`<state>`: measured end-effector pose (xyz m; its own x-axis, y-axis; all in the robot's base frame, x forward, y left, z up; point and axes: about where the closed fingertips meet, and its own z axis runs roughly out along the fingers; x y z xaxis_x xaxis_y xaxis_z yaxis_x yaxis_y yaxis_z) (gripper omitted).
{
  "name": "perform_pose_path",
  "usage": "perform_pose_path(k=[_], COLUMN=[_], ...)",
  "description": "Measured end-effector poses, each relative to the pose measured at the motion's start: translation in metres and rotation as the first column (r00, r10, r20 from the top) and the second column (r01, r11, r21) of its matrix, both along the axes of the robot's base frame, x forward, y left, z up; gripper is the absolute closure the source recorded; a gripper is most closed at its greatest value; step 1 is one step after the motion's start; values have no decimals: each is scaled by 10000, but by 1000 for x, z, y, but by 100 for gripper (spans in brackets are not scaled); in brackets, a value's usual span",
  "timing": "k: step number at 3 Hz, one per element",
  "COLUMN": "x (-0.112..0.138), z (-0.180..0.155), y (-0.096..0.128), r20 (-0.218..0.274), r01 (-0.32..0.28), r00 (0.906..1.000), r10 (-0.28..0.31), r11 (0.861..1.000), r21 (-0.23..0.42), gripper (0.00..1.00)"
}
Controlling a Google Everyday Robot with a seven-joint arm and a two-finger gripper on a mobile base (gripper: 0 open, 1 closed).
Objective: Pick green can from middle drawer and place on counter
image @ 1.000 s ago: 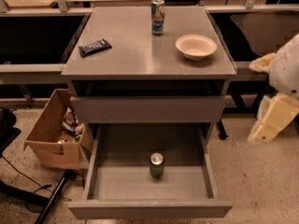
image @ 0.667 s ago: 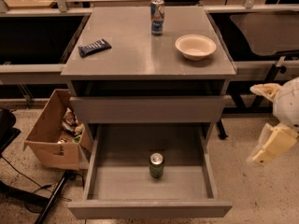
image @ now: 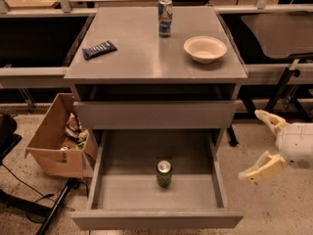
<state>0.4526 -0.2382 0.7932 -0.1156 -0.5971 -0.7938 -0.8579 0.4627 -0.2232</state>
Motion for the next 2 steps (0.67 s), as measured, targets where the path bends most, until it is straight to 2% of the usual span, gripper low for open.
perform_pose_path(k=[1,2], x=[3,3], z=[-16,-16], y=[5,5], r20=[526,530], r01=[-513,-519], r00=[9974,9974], r10=[491,498], r11=[9978,9979], r21=[413,397], gripper=[0,0])
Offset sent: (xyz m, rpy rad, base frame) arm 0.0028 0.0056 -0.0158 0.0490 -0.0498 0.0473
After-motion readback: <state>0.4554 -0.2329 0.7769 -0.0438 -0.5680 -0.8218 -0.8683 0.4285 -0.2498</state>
